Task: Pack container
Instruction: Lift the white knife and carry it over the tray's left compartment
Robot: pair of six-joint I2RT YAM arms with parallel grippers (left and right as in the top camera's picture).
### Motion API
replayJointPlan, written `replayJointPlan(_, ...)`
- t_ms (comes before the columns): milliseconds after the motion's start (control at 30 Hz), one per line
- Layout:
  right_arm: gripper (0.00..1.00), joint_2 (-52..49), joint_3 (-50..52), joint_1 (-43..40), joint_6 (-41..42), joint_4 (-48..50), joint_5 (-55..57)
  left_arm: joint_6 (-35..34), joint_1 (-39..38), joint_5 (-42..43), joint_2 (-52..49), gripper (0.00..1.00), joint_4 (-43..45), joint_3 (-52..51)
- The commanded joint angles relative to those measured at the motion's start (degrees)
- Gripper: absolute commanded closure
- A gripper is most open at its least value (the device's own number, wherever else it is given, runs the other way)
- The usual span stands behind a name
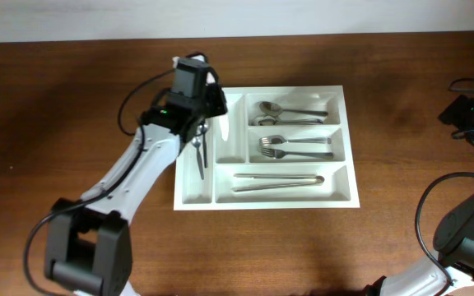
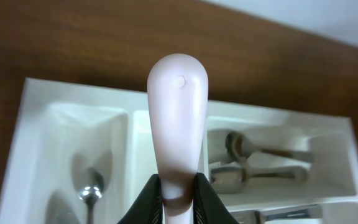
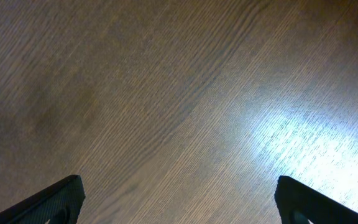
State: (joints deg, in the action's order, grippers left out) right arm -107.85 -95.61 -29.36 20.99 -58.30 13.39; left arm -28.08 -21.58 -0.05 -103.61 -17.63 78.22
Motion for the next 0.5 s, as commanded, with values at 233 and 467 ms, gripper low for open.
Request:
replayJointPlan(233, 0.02, -0.04, -0.94, 0.09, 0.26, 0.02, 0.11, 2.05, -1.31, -1.27, -7.28, 0.89, 2.49, 0.70)
replayJointPlan(467, 0.01, -0.04, -0.94, 0.09, 0.26, 0.02, 0.13, 2.08, -1.31, -1.25, -8.04, 0.80, 2.45, 0.68)
